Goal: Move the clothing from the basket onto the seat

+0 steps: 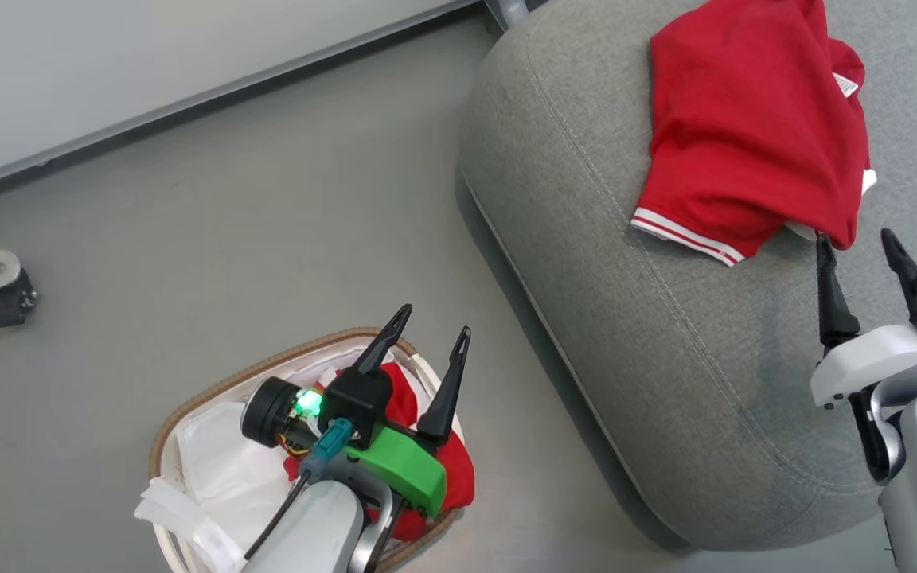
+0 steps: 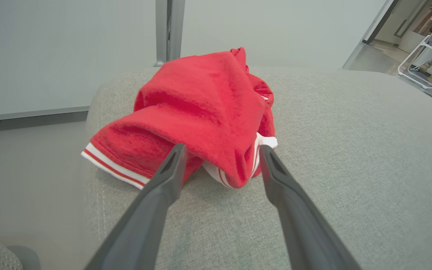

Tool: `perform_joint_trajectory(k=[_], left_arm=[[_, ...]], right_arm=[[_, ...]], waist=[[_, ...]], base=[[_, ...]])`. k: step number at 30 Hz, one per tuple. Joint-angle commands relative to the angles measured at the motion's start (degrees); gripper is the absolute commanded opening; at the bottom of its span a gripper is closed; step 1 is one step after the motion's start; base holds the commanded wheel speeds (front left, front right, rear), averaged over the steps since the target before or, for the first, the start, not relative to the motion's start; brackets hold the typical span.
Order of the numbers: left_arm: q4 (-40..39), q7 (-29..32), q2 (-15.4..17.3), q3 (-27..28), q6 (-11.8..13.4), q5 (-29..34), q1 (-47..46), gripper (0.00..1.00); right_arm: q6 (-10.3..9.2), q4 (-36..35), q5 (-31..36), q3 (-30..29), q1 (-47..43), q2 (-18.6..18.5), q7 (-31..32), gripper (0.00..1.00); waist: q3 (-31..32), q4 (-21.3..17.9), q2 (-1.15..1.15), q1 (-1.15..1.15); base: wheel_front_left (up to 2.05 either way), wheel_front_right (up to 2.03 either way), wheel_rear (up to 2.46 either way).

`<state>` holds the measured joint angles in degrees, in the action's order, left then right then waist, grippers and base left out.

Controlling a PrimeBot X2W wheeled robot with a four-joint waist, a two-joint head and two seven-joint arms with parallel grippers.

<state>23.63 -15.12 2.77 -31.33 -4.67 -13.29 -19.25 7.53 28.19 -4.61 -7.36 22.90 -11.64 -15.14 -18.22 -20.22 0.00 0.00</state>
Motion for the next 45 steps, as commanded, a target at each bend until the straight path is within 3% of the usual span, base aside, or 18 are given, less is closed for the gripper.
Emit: perform_joint_trajectory(k=[1, 12, 24, 34, 45], left_arm=[[-0.3, -0.1, 0.2, 0.4, 0.3, -0.3, 1.1, 1.0], [-0.7, -0.1, 0.2, 6.4, 3.5, -1.1, 3.6, 1.0], [-0.1, -0.1, 0.2, 17.1, 5.6, -0.3, 8.8, 1.0], [-0.4, -0.1, 0.2, 23.0, 6.3, -0.8, 14.4, 1.0], [-0.8, -0.1, 0.2, 23.2, 6.8, -2.4, 18.0, 1.0]], right_arm=[[-0.08, -0.6, -0.5, 0.9, -0.7, -0.3, 0.0, 1.0], [-0.08, -6.1, -3.0, 7.7, -1.9, 2.8, 0.0, 1.0], [-0.08, -6.7, -4.1, 9.7, -5.3, 5.6, 0.0, 1.0], [-0.08, -5.8, -3.8, 9.8, -9.4, 7.4, 0.0, 1.0], [-0.08, -5.3, -3.8, 10.7, -12.7, 8.0, 0.0, 1.0]], waist=[[3.5, 2.4, 0.0, 0.0], [7.4, 9.5, 0.0, 0.0], [11.2, 15.6, 0.0, 0.0], [14.6, 17.2, 0.0, 0.0], [16.0, 17.3, 0.0, 0.0]], base=[[0.0, 0.0, 0.0], [0.0, 0.0, 0.0], [0.0, 0.0, 0.0], [0.0, 0.0, 0.0], [0.0, 0.0, 0.0]])
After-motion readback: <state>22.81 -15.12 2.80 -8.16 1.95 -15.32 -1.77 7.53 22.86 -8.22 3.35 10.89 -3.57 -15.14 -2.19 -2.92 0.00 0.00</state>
